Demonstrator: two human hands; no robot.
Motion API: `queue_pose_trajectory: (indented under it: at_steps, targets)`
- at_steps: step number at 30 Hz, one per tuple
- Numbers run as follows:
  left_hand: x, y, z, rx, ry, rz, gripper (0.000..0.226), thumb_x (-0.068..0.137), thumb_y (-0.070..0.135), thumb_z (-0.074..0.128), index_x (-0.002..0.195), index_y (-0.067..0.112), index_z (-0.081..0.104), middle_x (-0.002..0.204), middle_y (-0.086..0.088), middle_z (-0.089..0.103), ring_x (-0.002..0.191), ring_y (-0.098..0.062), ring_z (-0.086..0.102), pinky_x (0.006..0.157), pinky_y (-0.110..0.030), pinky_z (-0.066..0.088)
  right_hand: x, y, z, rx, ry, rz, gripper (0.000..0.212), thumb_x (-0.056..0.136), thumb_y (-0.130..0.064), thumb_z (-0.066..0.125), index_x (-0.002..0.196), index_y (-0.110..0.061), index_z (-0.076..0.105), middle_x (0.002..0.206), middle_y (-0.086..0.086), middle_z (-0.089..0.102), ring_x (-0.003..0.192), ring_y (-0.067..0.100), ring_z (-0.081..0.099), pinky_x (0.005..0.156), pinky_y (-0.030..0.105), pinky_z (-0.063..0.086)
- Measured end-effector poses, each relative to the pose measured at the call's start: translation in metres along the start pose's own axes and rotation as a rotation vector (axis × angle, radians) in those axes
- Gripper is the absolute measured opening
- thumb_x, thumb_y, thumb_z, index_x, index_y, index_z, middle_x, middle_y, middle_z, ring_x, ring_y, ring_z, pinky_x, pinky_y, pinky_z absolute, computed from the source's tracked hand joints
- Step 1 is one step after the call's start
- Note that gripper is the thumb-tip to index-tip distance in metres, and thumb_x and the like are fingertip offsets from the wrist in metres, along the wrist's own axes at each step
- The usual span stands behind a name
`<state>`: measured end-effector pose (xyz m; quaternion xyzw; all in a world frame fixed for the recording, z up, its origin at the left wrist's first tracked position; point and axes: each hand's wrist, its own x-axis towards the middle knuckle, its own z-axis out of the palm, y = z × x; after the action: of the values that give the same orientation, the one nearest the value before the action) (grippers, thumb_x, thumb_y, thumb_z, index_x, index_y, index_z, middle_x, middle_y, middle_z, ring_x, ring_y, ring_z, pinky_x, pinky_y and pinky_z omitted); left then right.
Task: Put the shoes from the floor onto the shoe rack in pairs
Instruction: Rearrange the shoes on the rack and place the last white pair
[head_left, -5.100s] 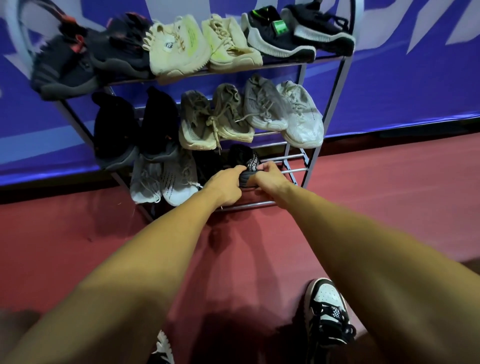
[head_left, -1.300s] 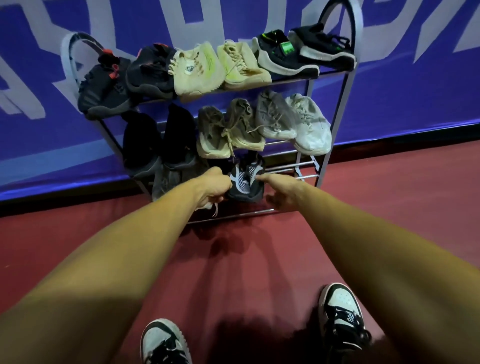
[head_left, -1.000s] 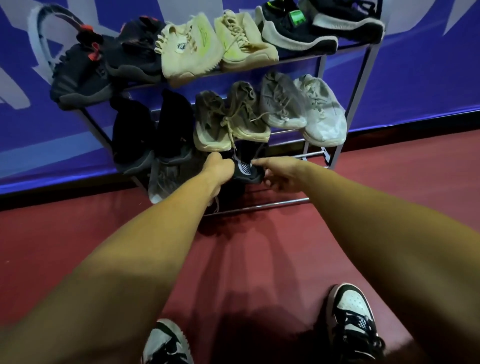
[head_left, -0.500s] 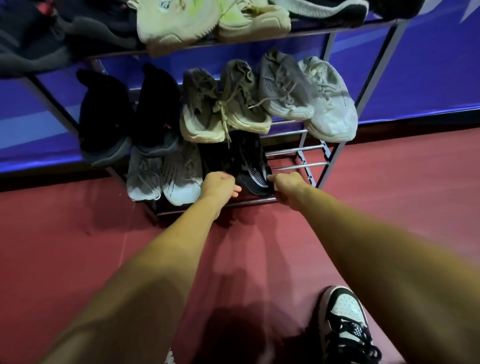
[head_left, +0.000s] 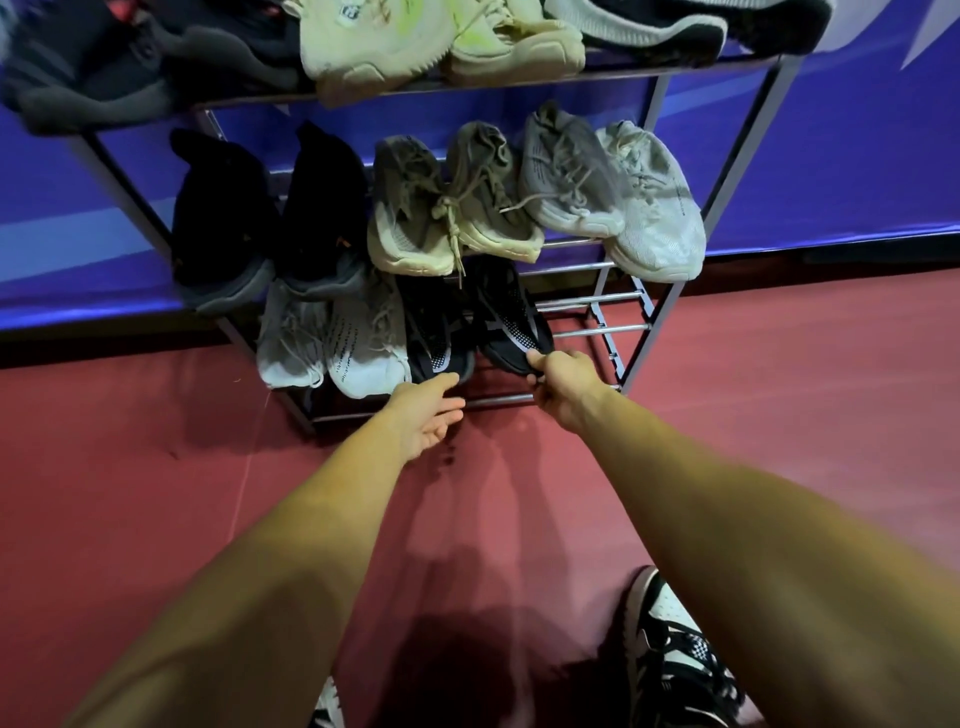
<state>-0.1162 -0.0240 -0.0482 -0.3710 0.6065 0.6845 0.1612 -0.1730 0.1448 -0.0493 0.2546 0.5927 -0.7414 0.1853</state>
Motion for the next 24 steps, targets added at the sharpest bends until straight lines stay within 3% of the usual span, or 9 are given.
queue_pose_trajectory:
  at_steps: [2,5,8,11,13,19,24]
  targets:
    - [0.001,0.001,0.007,-0.131,0.015,0.009,0.029,0.095,0.017,0.058,0.123,0.011,0.054,0.111,-0.008,0.07,0.085,-0.013,0.067,0.056,-0.021,0.04,0.001,0.0,-0.002,-0.015,0.013,-0.005,0.019,0.095,-0.008,0.06,0.113,-0.011,0.053,0.072,0.002,0.053,0.049,0.008,0.047,0.035,0.014,0.032]
    - [0.002,0.003,0.019,-0.249,0.042,0.018,0.01,0.092,0.004,0.051,0.1,0.008,0.055,0.096,-0.008,0.068,0.077,-0.011,0.064,0.055,-0.02,0.039,0.001,0.004,-0.003,-0.016,0.04,0.005,0.014,0.097,-0.005,0.055,0.108,-0.013,0.052,0.069,0.001,0.052,0.049,0.007,0.046,0.037,0.014,0.035]
    - [0.007,0.005,0.024,-0.213,0.079,0.044,0.012,0.087,0.001,0.044,0.087,0.008,0.054,0.093,-0.009,0.067,0.06,-0.007,0.055,0.048,-0.018,0.036,0.0,0.012,-0.002,-0.023,0.071,-0.033,0.022,0.095,-0.001,0.051,0.112,-0.014,0.051,0.069,0.004,0.052,0.051,0.01,0.045,0.041,0.017,0.034]
    - [0.013,0.004,0.025,-0.187,0.1,0.065,0.016,0.084,0.0,0.04,0.09,0.006,0.053,0.101,-0.012,0.069,0.036,-0.001,0.045,0.036,-0.016,0.03,0.002,0.014,-0.001,-0.021,0.158,-0.142,0.036,0.089,-0.001,0.051,0.121,-0.017,0.054,0.089,0.008,0.063,0.06,0.01,0.049,0.055,0.021,0.038]
    - [0.014,0.006,0.026,-0.173,0.092,0.079,0.022,0.083,0.0,0.041,0.101,0.004,0.054,0.103,-0.013,0.069,0.031,-0.001,0.042,0.035,-0.015,0.029,0.002,0.013,-0.003,-0.015,0.22,-0.201,0.039,0.087,-0.002,0.051,0.121,-0.019,0.055,0.102,0.009,0.065,0.063,0.01,0.048,0.058,0.021,0.037]
    - [0.009,0.01,0.023,-0.103,0.039,0.048,0.021,0.087,0.008,0.051,0.108,0.007,0.056,0.099,-0.007,0.071,0.061,-0.008,0.056,0.043,-0.019,0.036,-0.006,0.015,-0.008,-0.138,0.15,-0.134,0.038,0.086,-0.007,0.055,0.123,-0.015,0.049,0.091,0.008,0.06,0.062,0.015,0.049,0.051,0.026,0.036]
    - [0.001,0.004,0.009,-0.048,0.025,0.062,0.03,0.092,0.025,0.061,0.12,0.015,0.058,0.102,-0.002,0.069,0.082,-0.012,0.064,0.056,-0.022,0.042,-0.008,0.014,-0.001,-0.424,0.139,-0.153,0.056,0.072,-0.022,0.069,0.119,-0.008,0.04,0.111,0.019,0.063,0.086,0.03,0.058,0.059,0.035,0.046]
